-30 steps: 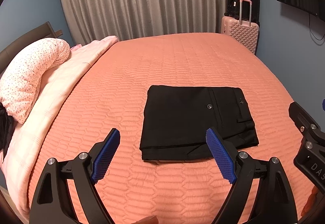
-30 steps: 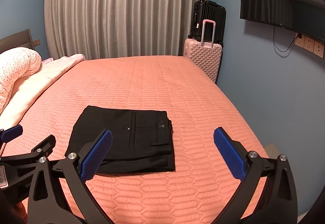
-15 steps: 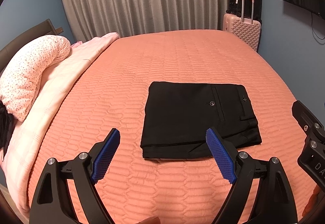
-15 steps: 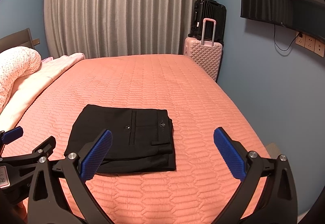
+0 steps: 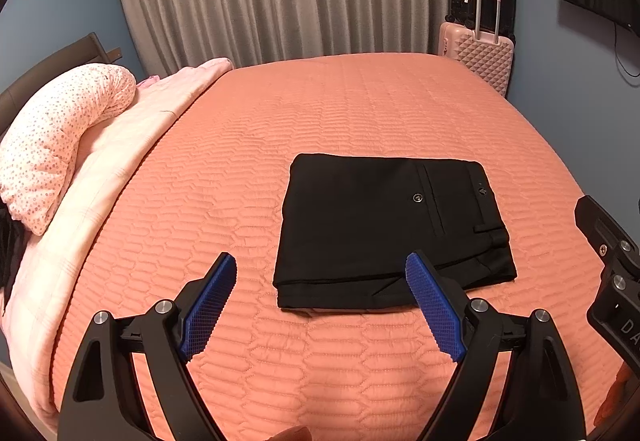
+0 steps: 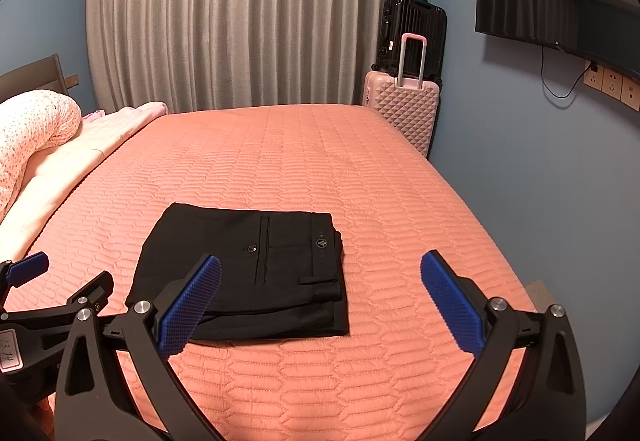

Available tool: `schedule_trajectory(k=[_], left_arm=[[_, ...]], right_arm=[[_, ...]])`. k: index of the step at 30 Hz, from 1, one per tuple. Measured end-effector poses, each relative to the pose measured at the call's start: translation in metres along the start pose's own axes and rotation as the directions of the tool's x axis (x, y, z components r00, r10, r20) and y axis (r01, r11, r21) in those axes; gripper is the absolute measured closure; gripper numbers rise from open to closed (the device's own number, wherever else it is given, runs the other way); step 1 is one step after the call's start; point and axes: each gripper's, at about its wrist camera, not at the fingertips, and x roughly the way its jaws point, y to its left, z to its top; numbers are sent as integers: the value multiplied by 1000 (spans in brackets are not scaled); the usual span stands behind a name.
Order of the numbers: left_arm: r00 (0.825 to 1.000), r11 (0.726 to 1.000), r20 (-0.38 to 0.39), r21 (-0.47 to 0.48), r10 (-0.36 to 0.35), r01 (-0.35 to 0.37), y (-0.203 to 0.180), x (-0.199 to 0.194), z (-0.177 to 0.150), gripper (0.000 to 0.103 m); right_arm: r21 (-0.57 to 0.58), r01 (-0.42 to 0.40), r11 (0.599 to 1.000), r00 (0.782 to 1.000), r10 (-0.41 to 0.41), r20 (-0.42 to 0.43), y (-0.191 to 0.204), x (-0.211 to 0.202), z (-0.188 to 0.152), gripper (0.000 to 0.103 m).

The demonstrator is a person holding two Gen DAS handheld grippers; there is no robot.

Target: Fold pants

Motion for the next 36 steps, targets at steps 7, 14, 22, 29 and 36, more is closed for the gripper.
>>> schedule_trajectory(k=[7,14,22,29,36], left_arm=[[1000,1000,-18,-3,-7,7,2,8,-5,18],[1000,1000,-19,10,3,-3,0,12,-6,18],[997,999,-57,-10,-52,52,18,44,-5,13],[974,978,-148,-146,-169,147,72,118,11,13],[955,970,-220,-181,-201,162,84,191,6,13]], right_arm=[[8,4,1000,1000,-4,-17,-2,6,-6,5],[9,5,1000,1000,-4,-20,-3,10,-8,5],[3,-87,996,994,87,-67,-21,50,-11,5],[96,-193,977,955,209,-210,-56,146,-10,5],[269,-279,922,874,360,-327,-68,226,-33,5]])
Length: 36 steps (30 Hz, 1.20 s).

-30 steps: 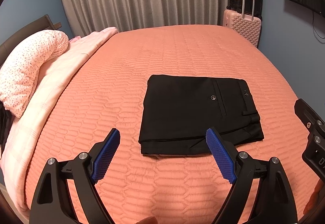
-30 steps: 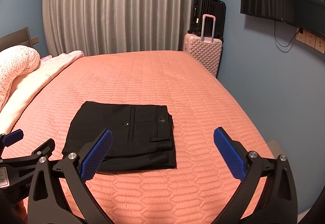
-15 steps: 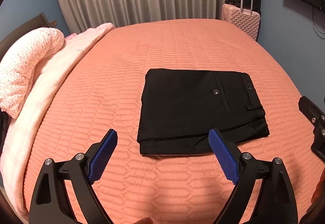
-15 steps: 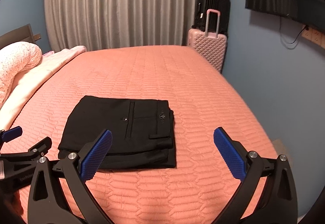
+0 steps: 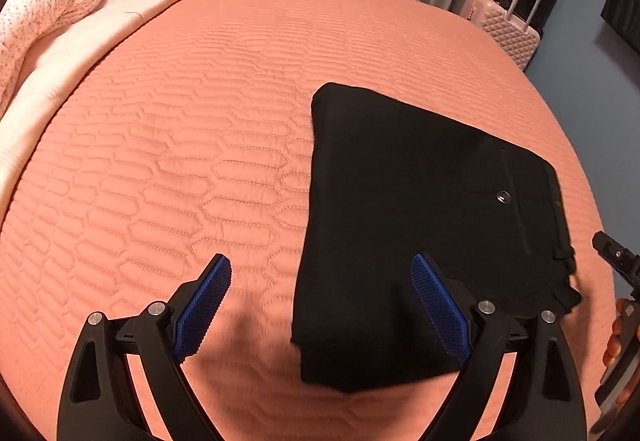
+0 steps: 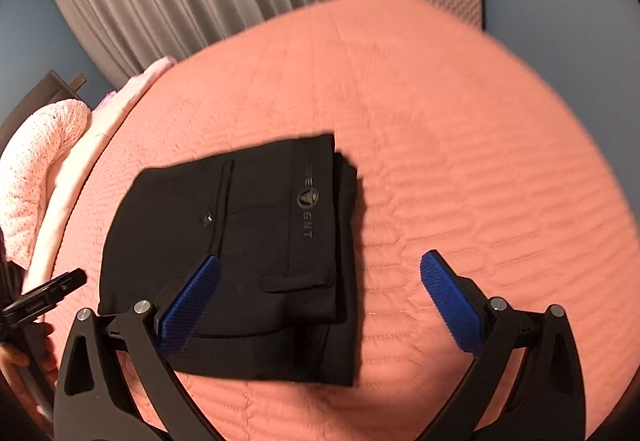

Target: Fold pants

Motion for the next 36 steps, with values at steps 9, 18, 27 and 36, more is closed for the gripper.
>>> schedule_trajectory(k=[9,18,27,36], left_arm=[[972,970,-90,-130,-216,203,19,60,-2,7],[964,965,-53,-8,-261,261,-8,53,-6,9],[960,961,-60,21,-273,275,-21,48,-9,59],[945,942,-110,101,-308,318,-26,7,-27,83]], right_arm=[[93,-131,987,984,140,-108,-11,60,-10,5],[-21,-163,986,983,161,-85,10,62,-23,10],[-14,-222,975,971,220,-89,5,52,-18,70],[2,-288,957,953,287,-101,18,4,-32,79]])
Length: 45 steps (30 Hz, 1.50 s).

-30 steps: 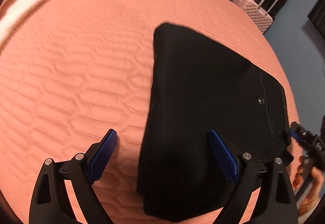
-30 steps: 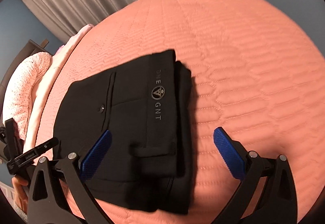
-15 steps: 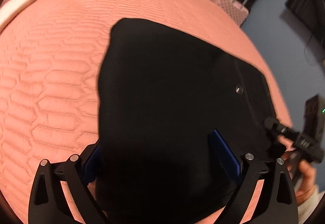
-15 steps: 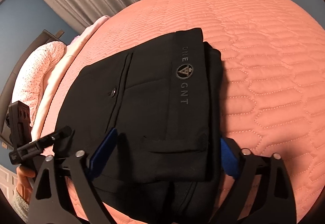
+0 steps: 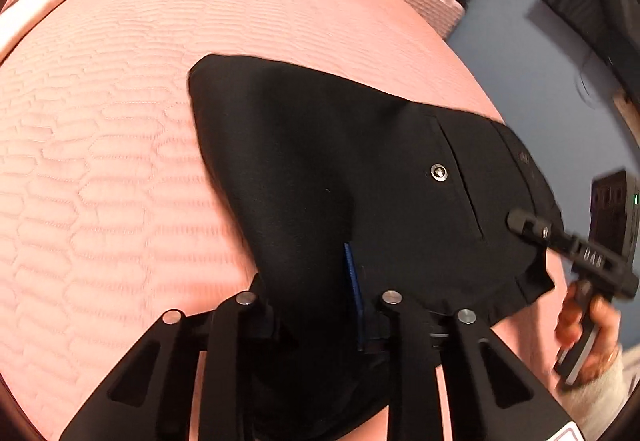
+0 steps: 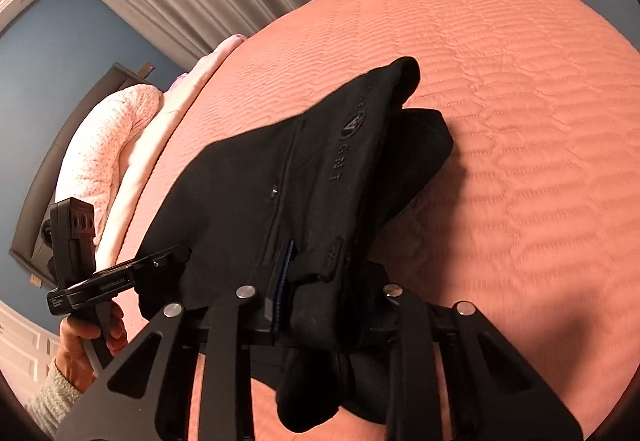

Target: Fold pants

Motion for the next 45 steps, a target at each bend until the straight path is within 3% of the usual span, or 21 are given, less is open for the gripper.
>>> schedule_trajectory(k=[6,7,10,12,13,14,17,18,19,20,21,24,25,28,29,31,32,33,38,42,45], left_arm=[[998,999,-47,-15,-31,31,-11,-28,-60,83],[999,1000,-45,-9,-19,18,-13,-30,-67,78],[996,996,-4,21,88,-88,-21,-32,-84,60],[982,981,25,37,189,-190,-27,-42,-90,59],[969,968,38,43,245,-247,-29,-52,-91,59],[942,941,76,61,328,-333,-34,-65,-93,59],[864,862,215,138,455,-488,-61,-94,-90,53],[863,857,236,165,447,-489,-73,-97,-87,35],[875,869,239,173,420,-464,-80,-94,-84,27],[900,894,228,175,371,-412,-87,-83,-83,27],[910,901,199,174,363,-398,-88,-71,-82,27],[912,900,82,149,402,-410,-82,-24,-86,28],[905,892,68,150,420,-426,-80,-16,-91,27],[892,883,94,134,441,-450,-86,-27,-87,27],[890,884,112,117,442,-453,-89,-40,-83,27],[885,888,139,62,445,-456,-96,-62,-75,27],[881,889,154,28,447,-456,-101,-76,-70,27],[880,892,166,13,444,-452,-104,-92,-71,27],[851,878,238,-18,469,-479,-130,-151,-73,20],[875,904,264,24,406,-427,-152,-172,-76,18],[877,905,273,49,395,-423,-169,-187,-86,17]], right_arm=[[46,16,999,999,-15,-32,2,-43,-61,79],[43,39,998,999,-37,-37,1,-42,-69,79],[76,64,995,997,-60,-57,-11,-39,-88,71],[109,106,988,994,-104,-27,-14,-55,-87,59],[94,183,979,983,-184,1,-8,-68,-86,40],[36,274,961,957,-276,87,6,-90,-84,39],[-107,330,938,926,-299,228,46,-120,-79,39],[-148,309,939,935,-272,229,60,-118,-74,39],[-180,298,938,943,-260,206,67,-110,-70,44],[-215,299,930,948,-263,180,73,-98,-69,47],[-244,298,923,953,-271,138,74,-81,-70,48],[-251,356,900,931,-365,13,49,-37,-83,51],[-249,374,893,924,-382,15,46,-34,-86,51],[-172,350,921,937,-339,88,56,-66,-78,50],[-145,373,916,924,-353,145,65,-86,-76,45],[-131,436,890,887,-401,228,79,-111,-76,16],[-122,475,872,861,-431,268,87,-123,-77,13],[-127,504,854,838,-447,312,99,-138,-79,11],[-137,551,823,800,-475,367,134,-165,-86,6],[-150,575,804,778,-480,406,149,-183,-113,6],[-155,574,804,775,-472,420,158,-191,-122,6]])
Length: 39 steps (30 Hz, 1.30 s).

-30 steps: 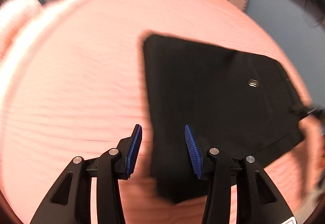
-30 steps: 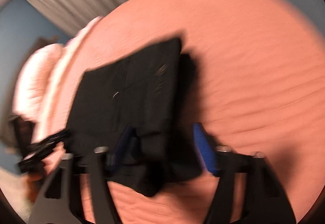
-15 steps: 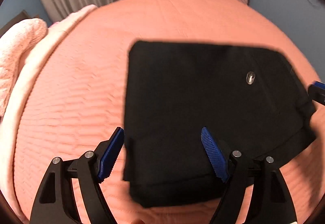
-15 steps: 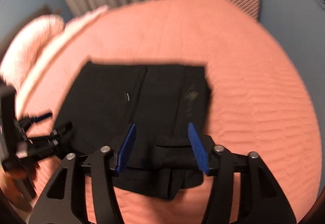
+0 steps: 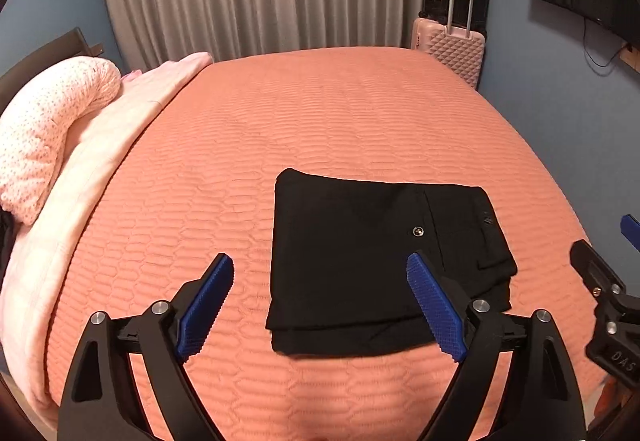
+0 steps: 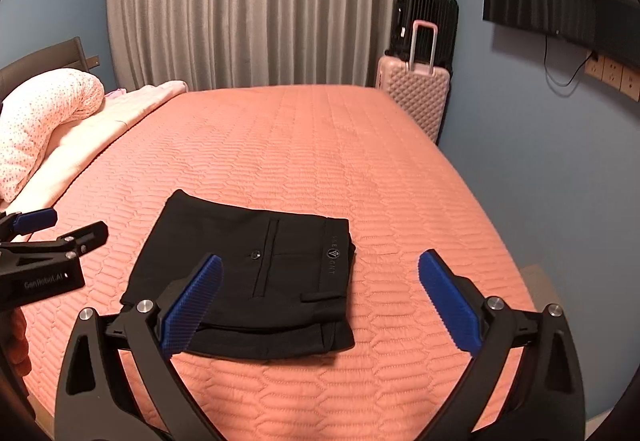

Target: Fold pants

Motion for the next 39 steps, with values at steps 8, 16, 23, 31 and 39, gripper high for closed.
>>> schedule_trajectory(k=[8,16,23,31,39], left_arm=[[999,1000,32,19,10,-11,-19,-30,-12,16],[999,1000,43,9,6,-6,-24,-48,-17,17],[997,998,59,39,47,-50,-33,-58,-23,16],[997,998,70,50,39,-42,-40,-66,-22,16],[996,998,75,50,37,-40,-41,-69,-22,16]], right_arm=[[14,27,1000,999,-27,27,1,-25,-3,6],[26,35,999,999,-36,34,1,-34,-4,6],[25,23,999,999,-24,41,1,-37,-4,6],[22,28,999,998,-29,47,0,-40,-4,6],[29,30,999,998,-32,46,-2,-41,-4,6]])
